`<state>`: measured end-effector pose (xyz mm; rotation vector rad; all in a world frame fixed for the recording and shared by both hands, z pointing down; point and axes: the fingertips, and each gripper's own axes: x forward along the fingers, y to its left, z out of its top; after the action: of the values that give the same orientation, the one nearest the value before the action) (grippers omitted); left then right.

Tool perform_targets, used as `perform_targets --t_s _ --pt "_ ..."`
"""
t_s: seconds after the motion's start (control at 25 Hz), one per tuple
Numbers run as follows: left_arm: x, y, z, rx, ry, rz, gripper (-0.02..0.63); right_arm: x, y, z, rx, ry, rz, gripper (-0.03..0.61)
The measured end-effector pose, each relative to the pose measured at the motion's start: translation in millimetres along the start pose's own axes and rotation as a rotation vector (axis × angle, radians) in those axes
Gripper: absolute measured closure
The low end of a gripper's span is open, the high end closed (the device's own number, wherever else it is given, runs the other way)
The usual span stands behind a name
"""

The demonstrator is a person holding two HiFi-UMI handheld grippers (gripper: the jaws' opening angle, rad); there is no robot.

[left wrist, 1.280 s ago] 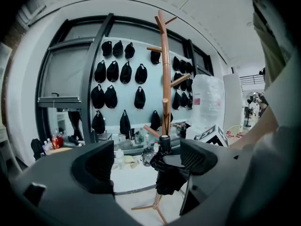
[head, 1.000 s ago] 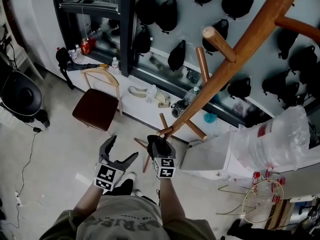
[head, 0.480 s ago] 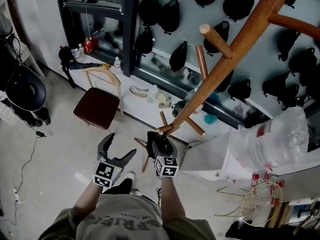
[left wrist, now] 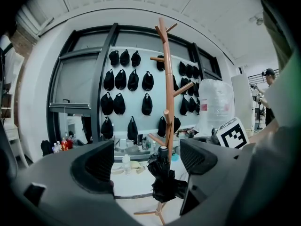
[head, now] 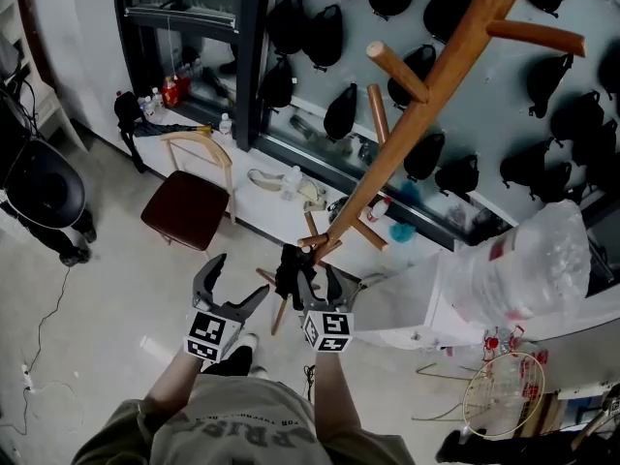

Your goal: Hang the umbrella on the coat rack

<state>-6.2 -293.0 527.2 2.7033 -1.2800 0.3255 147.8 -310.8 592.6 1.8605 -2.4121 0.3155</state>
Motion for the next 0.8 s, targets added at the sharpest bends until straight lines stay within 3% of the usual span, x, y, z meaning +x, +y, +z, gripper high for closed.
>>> perform_targets --t_s 0.24,0.48,0.56,0.72,0.8 --pt "-6 -14 6 -0.015 -0.017 0.004 0.164 -44 19 58 0.081 -0.154 0.072 0.322" --pt "-23 -34 21 -0.020 -0.068 0.016 0.179 -93 32 102 0.069 -0.266 0.078 0.322" --pt "-31 -37 31 -0.016 -0.094 0.030 0.213 -107 36 112 0.044 -0.283 0.068 0.324" --pt "-50 -42 44 0.005 -0.137 0.084 0.356 -129 46 121 -0.015 -0.291 0.049 0.332" --pt "-52 -44 47 0.014 -0.148 0.098 0.393 -136 45 124 -0.042 -0.302 0.022 0.342"
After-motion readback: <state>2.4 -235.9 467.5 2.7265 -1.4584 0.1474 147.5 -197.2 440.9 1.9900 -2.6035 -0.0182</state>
